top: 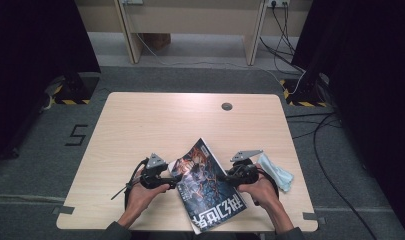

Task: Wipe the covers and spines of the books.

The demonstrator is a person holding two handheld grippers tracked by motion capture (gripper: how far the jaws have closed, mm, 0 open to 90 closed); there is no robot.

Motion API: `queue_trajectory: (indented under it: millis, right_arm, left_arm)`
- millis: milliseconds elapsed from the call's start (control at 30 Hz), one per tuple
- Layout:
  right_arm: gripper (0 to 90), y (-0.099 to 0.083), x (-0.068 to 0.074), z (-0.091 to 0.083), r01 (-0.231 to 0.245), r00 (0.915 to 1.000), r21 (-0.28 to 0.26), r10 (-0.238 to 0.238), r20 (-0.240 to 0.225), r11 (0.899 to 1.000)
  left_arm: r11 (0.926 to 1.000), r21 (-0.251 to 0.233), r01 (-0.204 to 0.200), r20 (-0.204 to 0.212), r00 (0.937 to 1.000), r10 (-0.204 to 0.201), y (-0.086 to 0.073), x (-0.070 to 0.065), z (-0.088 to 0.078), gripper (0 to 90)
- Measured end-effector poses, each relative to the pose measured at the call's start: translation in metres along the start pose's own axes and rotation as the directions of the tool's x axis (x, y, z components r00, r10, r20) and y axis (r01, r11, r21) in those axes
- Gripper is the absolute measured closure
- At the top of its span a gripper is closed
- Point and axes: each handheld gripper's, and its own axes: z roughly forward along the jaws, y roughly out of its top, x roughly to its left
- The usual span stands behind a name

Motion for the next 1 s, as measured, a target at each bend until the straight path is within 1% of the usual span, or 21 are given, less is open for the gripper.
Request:
queue_trajectory:
  millis: [33, 100, 133, 200, 233, 367, 400, 467, 500, 600, 633, 667, 700, 733, 767, 800, 833, 867, 933, 967, 1000]
  right_arm:
    - [78.0, -0.001, 0.001, -0.001, 0.007, 1.0000, 0.002, -0.007, -0.003, 1.000]
    - [78.3, -0.002, 0.004, -0.002, 0.033, 0.9994, 0.002, -0.033, -0.012, 0.999]
    - [78.3, -0.002, 0.005, -0.002, 0.037, 0.9992, 0.007, -0.036, -0.014, 0.999]
    - [78.6, -0.003, 0.008, -0.003, 0.071, 0.9971, 0.009, -0.071, -0.028, 0.997]
    - [79.0, -0.003, 0.009, -0.003, 0.075, 0.9965, 0.008, -0.075, -0.035, 0.997]
    - [80.0, -0.002, 0.014, -0.001, 0.102, 0.9927, 0.011, -0.101, -0.067, 0.995]
    - [80.1, -0.002, 0.015, -0.001, 0.111, 0.9910, 0.016, -0.110, -0.077, 0.994]
    - [80.3, -0.002, 0.017, 0.000, 0.122, 0.9889, 0.018, -0.120, -0.087, 0.992]
    - [80.3, -0.001, 0.019, 0.001, 0.137, 0.9863, 0.016, -0.135, -0.095, 0.990]
    - [80.5, -0.001, 0.022, 0.000, 0.158, 0.9813, 0.019, -0.155, -0.113, 0.987]
    - [80.5, -0.001, 0.023, 0.000, 0.161, 0.9802, 0.019, -0.158, -0.120, 0.987]
    - [80.5, -0.001, 0.024, -0.001, 0.180, 0.9756, 0.018, -0.176, -0.131, 0.983]
    - [80.5, -0.001, 0.025, -0.002, 0.190, 0.9731, 0.021, -0.186, -0.136, 0.981]
    - [80.6, -0.001, 0.026, -0.002, 0.198, 0.9707, 0.022, -0.193, -0.143, 0.980]
    - [80.7, -0.001, 0.027, -0.002, 0.199, 0.9702, 0.021, -0.194, -0.145, 0.980]
    - [80.7, -0.001, 0.028, -0.002, 0.202, 0.9689, 0.021, -0.197, -0.149, 0.979]
    - [80.6, -0.001, 0.028, -0.003, 0.216, 0.9652, 0.023, -0.210, -0.156, 0.976]
    - [80.7, -0.001, 0.028, -0.003, 0.219, 0.9638, 0.024, -0.213, -0.161, 0.975]
    - [80.8, -0.002, 0.028, -0.003, 0.219, 0.9623, 0.018, -0.213, -0.169, 0.975]
    - [80.8, -0.002, 0.028, -0.003, 0.221, 0.9613, 0.017, -0.214, -0.173, 0.975]
    - [80.7, -0.001, 0.029, -0.004, 0.236, 0.9575, 0.017, -0.230, -0.175, 0.972]
  left_arm:
    - [1.0000, -0.003, 0.000, 0.009, 1.0000, 0.000, 0.000, 0.000, 0.001, 24.6]
    - [0.9998, 0.011, -0.017, 0.021, 0.9996, 0.016, 0.002, 0.001, 0.004, 22.6]
    - [0.9998, 0.003, -0.019, 0.025, 0.9995, 0.019, 0.002, 0.001, 0.005, 22.2]
    - [0.9995, 0.000, -0.033, 0.039, 0.9987, 0.033, 0.004, 0.001, 0.005, 21.2]
    - [0.9990, -0.004, -0.044, 0.047, 0.9979, 0.044, 0.006, 0.001, 0.005, 20.7]
    - [0.9976, -0.033, -0.061, 0.078, 0.9949, 0.063, 0.009, 0.002, 0.004, 20.1]
    - [0.9974, -0.033, -0.064, 0.084, 0.9942, 0.067, 0.009, 0.002, 0.004, 20.1]
    - [0.9969, -0.038, -0.069, 0.108, 0.9915, 0.072, 0.009, 0.004, 0.006, 19.9]
    - [0.9970, -0.036, -0.068, 0.118, 0.9903, 0.072, 0.009, 0.004, 0.006, 19.9]
    - [0.9963, -0.046, -0.073, 0.150, 0.9856, 0.079, 0.009, 0.007, 0.005, 19.7]
    - [0.9963, -0.057, -0.065, 0.174, 0.9819, 0.074, 0.009, 0.009, 0.006, 18.8]
    - [0.9959, -0.059, -0.068, 0.173, 0.9819, 0.077, 0.009, 0.010, 0.005, 17.1]
    - [0.9953, -0.066, -0.072, 0.182, 0.9798, 0.083, 0.009, 0.011, 0.005, 17.0]
    - [0.9951, -0.065, -0.075, 0.194, 0.9771, 0.087, 0.009, 0.012, 0.004, 17.3]
    - [0.9948, -0.073, -0.071, 0.206, 0.9749, 0.085, 0.009, 0.013, 0.004, 17.2]
    - [0.9936, -0.072, -0.087, 0.215, 0.9714, 0.101, 0.010, 0.012, 0.004, 17.0]
    - [0.9920, -0.076, -0.101, 0.232, 0.9659, 0.116, 0.010, 0.012, 0.004, 16.9]
    - [0.9919, -0.076, -0.101, 0.256, 0.9595, 0.118, 0.010, 0.013, 0.004, 17.5]
    - [0.9919, -0.080, -0.098, 0.289, 0.9500, 0.117, 0.010, 0.012, 0.005, 18.0]
    - [0.9910, -0.081, -0.106, 0.315, 0.9405, 0.126, 0.010, 0.011, 0.005, 18.8]
    - [0.9898, -0.082, -0.117, 0.332, 0.9333, 0.137, 0.009, 0.010, 0.006, 19.5]
